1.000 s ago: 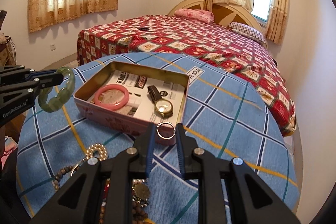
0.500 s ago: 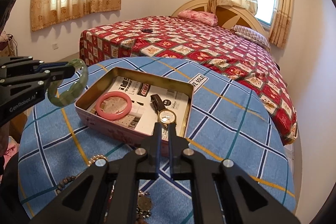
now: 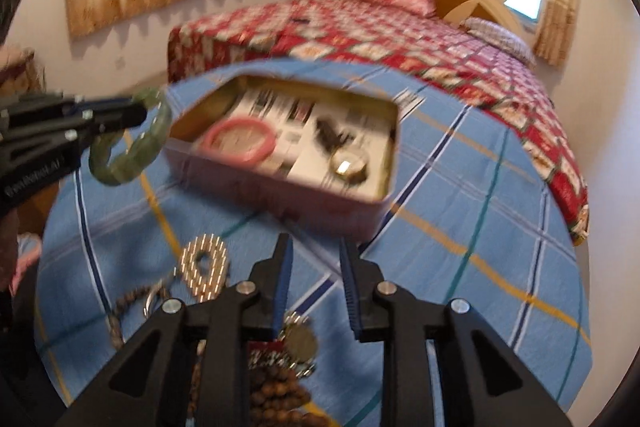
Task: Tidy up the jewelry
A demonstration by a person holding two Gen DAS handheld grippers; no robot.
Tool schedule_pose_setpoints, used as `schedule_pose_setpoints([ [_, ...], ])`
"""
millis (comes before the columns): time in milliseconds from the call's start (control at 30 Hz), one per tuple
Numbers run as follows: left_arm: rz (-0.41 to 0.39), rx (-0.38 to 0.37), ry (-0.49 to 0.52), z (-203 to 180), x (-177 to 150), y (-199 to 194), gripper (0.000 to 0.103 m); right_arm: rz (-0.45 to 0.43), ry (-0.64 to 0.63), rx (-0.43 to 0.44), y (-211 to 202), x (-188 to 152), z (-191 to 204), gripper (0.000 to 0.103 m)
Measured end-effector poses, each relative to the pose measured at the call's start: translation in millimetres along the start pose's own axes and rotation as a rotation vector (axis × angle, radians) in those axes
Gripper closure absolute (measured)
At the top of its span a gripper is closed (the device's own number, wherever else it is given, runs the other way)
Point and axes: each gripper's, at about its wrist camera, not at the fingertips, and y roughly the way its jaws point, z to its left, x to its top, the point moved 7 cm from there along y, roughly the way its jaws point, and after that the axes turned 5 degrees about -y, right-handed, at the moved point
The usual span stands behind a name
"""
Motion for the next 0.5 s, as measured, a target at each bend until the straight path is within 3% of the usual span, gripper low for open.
schedule_pose_setpoints([
  [167, 0.013, 0.001, -0.015, 4.0, -6.0, 2.6, 0.096, 0.088, -0.05, 0.069, 12.9, -16.9, 17.4, 0.076],
  [467, 0.018, -0.011, -0.016, 2.5, -6.9, 4.2, 0.096, 0.103, -0.087, 0.089, 18.1, -18.7, 27.2, 0.076],
  [500, 0.018, -0.011, -0.015, 2.5, -6.8, 4.0, 0.096, 0.106, -0.088, 0.093, 18.4, -17.3, 27.7, 0.08],
])
